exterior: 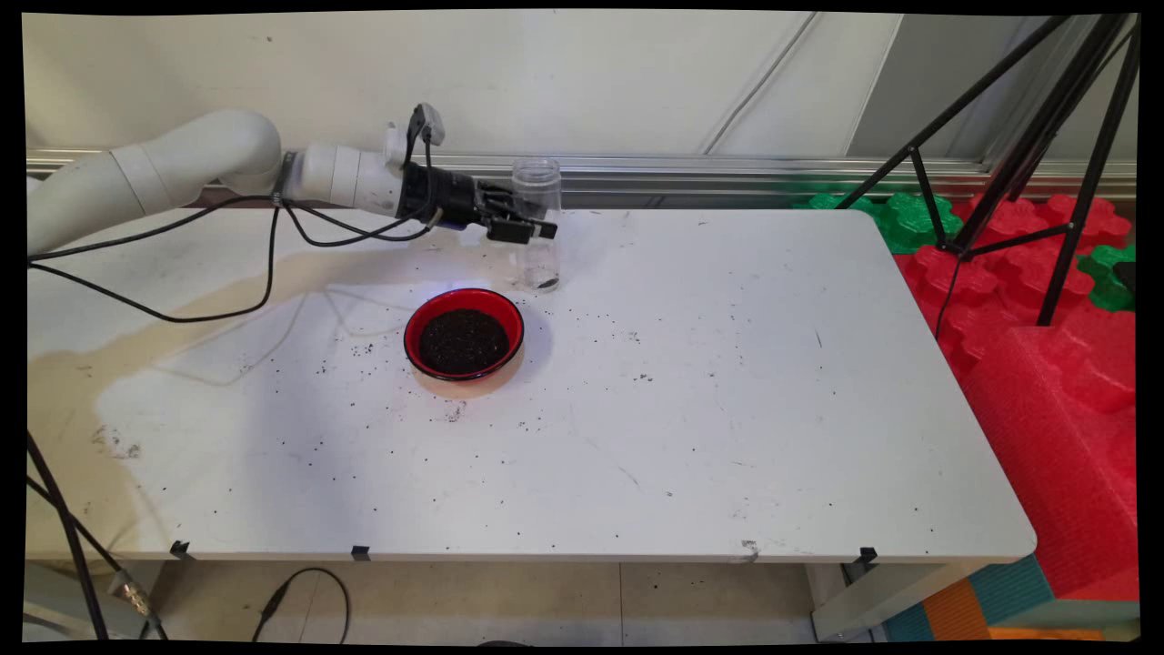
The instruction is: Place the picked object on the table
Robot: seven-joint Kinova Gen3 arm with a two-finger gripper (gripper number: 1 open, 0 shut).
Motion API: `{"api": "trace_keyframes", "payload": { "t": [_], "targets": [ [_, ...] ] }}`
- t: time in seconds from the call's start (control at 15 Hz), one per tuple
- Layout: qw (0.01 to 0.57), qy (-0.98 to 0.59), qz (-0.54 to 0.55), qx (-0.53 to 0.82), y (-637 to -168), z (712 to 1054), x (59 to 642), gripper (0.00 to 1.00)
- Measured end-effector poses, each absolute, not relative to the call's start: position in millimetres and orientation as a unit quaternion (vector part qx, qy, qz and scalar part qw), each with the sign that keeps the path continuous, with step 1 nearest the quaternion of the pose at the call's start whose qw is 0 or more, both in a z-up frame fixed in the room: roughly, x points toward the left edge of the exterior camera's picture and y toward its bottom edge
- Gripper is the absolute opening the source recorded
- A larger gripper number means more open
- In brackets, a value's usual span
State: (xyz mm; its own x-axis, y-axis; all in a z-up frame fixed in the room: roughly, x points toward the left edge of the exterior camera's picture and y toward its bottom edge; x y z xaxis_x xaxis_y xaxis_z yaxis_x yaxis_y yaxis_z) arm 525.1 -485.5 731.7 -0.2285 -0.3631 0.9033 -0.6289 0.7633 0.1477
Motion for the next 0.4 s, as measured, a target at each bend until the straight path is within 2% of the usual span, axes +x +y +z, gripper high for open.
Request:
{"api": "trace_keyframes", "payload": {
  "t": [0.2, 0.27, 0.4],
  "targets": [
    [0.53, -0.775, 0.123, 0.322, -486.1, 727.9, 524.5, 0.0],
    [0.53, -0.775, 0.123, 0.322, -486.2, 726.5, 524.4, 1.0],
    [0.529, -0.776, 0.122, 0.322, -486.0, 724.3, 524.4, 1.0]
  ]
}}
